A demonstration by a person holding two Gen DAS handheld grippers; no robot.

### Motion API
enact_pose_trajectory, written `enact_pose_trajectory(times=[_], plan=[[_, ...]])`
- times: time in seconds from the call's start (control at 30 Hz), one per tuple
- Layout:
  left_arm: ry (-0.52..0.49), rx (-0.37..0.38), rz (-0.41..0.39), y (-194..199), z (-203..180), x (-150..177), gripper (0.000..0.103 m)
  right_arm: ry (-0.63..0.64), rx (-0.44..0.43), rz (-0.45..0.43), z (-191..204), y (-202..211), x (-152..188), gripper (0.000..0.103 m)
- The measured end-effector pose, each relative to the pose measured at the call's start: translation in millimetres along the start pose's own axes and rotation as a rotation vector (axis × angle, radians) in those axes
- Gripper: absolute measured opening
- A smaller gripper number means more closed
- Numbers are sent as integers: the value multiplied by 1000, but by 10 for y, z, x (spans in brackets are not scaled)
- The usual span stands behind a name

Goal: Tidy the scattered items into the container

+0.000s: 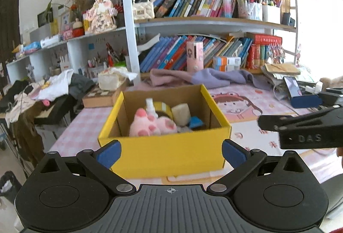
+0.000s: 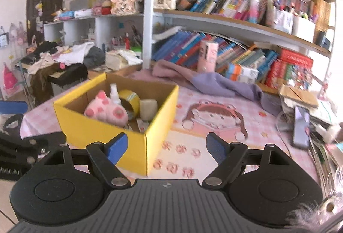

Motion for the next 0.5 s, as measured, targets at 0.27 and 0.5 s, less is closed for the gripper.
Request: enact_pose_trajectory(times=[0.27,0.5], plan=[[-9,-35,32,91,-80,200,101,-81,100,57,-73,238,385,84],[-30,-9,89,142,-259,391,101,-71,99,92,-59,357,549,87]])
Point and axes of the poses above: each gripper's, at about its wrist camera, not at the fingertips, and y roughly against the way its jaws point, z to its left, x to its underside, the point moved 4 cm from there along -y, roughly the way its jaws point, and after that the axes turned 9 degrees about -z, right-handed, at the moved point
